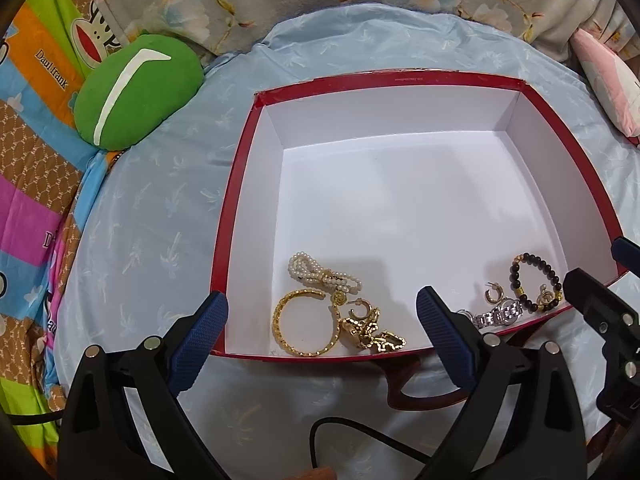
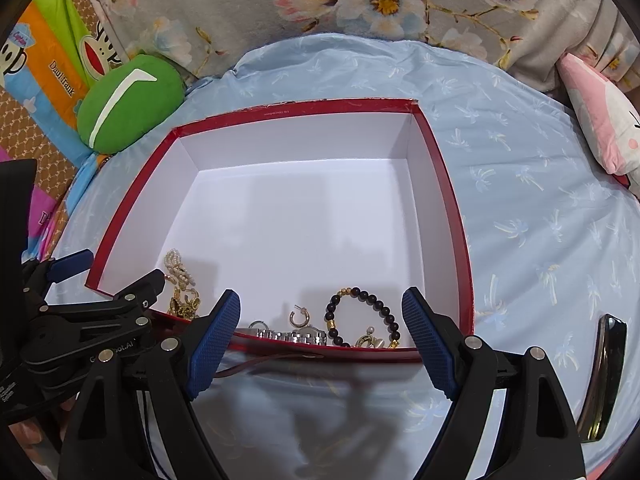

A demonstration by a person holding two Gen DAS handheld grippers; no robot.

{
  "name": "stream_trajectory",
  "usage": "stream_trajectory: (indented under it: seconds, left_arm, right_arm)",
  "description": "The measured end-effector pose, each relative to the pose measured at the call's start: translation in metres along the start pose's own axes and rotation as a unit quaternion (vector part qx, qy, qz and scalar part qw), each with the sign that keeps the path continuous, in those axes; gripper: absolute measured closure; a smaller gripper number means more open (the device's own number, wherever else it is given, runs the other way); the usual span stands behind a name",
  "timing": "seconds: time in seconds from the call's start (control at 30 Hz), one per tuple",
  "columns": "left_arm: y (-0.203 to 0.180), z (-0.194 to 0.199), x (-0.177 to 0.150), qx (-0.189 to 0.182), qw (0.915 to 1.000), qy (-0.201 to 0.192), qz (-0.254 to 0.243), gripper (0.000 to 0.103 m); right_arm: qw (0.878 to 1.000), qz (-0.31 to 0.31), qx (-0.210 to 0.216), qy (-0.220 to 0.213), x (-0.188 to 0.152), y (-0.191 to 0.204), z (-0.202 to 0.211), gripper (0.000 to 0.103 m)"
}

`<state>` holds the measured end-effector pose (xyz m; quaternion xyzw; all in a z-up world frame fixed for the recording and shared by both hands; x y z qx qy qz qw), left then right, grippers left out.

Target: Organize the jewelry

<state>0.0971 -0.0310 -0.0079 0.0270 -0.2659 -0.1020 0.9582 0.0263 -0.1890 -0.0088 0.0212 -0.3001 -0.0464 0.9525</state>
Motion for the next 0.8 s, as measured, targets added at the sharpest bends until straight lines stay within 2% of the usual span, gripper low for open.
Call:
stream_trajectory:
  seconds: [0.6, 0.8]
  left_arm:
    - [0.0037, -0.0005, -0.0024, 0.011, 0.9998, -0.010, 0.009, 0.010]
    - [0.0037, -0.0017, -0.0031, 0.004, 0.9999, -0.005, 0.011, 0.010]
  right_arm:
    - [1.000, 0.006, -0.010, 0.001, -0.0009, 0.0060, -0.0049, 0.022]
    - [1.000, 0.007, -0.013, 0.003, -0.0007, 0.0062, -0.0059, 0.022]
Point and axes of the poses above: each gripper's, at about its wrist camera, not at the fingertips, and z roughly against the way its jaws point, y to its left, x to its top, the point moved 5 cm from there along -z, roughly the way its jaws point, and after that the axes turned 8 degrees about z, right-handed, at the moved point
